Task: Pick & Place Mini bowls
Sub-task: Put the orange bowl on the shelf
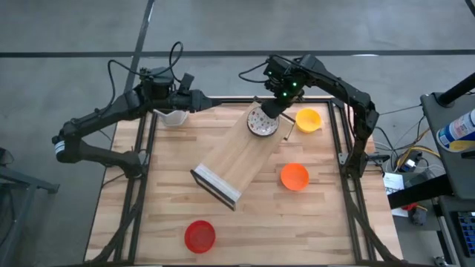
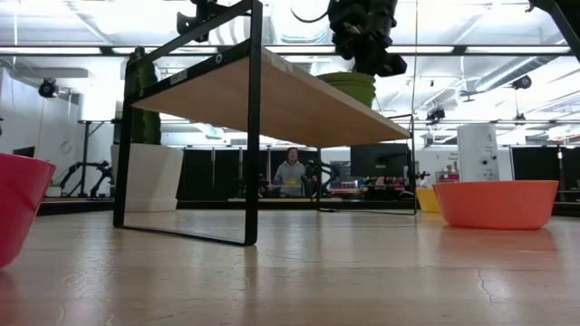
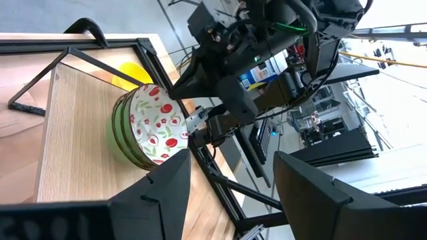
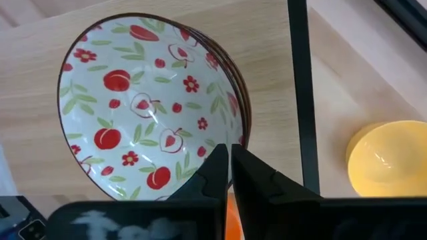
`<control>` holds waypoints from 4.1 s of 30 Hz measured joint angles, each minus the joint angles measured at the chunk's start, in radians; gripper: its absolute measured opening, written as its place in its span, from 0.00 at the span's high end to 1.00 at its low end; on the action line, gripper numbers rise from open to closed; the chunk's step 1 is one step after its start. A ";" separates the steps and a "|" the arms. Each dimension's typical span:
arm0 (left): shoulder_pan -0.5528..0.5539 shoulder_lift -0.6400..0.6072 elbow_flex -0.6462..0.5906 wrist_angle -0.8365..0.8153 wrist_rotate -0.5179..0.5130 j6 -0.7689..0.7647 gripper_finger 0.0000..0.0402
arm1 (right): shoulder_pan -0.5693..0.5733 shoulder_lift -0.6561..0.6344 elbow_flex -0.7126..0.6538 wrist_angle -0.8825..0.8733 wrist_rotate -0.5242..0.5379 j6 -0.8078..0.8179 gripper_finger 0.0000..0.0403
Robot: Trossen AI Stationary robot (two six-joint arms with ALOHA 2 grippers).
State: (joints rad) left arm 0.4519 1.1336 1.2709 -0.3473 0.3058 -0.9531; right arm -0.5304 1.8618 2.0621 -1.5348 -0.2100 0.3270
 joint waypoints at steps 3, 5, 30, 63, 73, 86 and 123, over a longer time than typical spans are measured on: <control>0.000 0.000 0.000 0.000 0.000 0.000 0.49 | 0.000 0.000 0.011 0.000 0.000 0.000 0.96; 0.000 0.000 0.000 0.000 0.000 0.000 0.49 | 0.001 -0.003 0.030 -0.004 0.000 0.003 0.96; -0.018 0.000 -0.030 -0.054 0.030 0.045 0.49 | 0.308 -0.143 0.067 -0.036 -0.040 -0.118 0.96; -0.022 -0.019 -0.030 -0.049 0.072 0.065 0.49 | 0.857 -0.295 -0.428 0.028 0.162 0.064 0.77; -0.024 -0.026 -0.030 -0.053 0.072 0.071 0.49 | 0.900 -0.528 -0.743 0.237 0.218 0.243 0.82; -0.024 -0.026 -0.032 -0.054 0.072 0.062 0.49 | 0.899 -0.496 -0.982 0.453 0.237 0.163 0.75; -0.024 -0.025 -0.032 -0.058 0.075 0.055 0.49 | 0.899 -0.310 -1.134 0.699 0.157 0.119 0.84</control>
State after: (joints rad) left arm 0.4274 1.1082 1.2385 -0.4053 0.3808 -0.8982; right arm 0.3687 1.5519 0.9286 -0.8362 -0.0526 0.4461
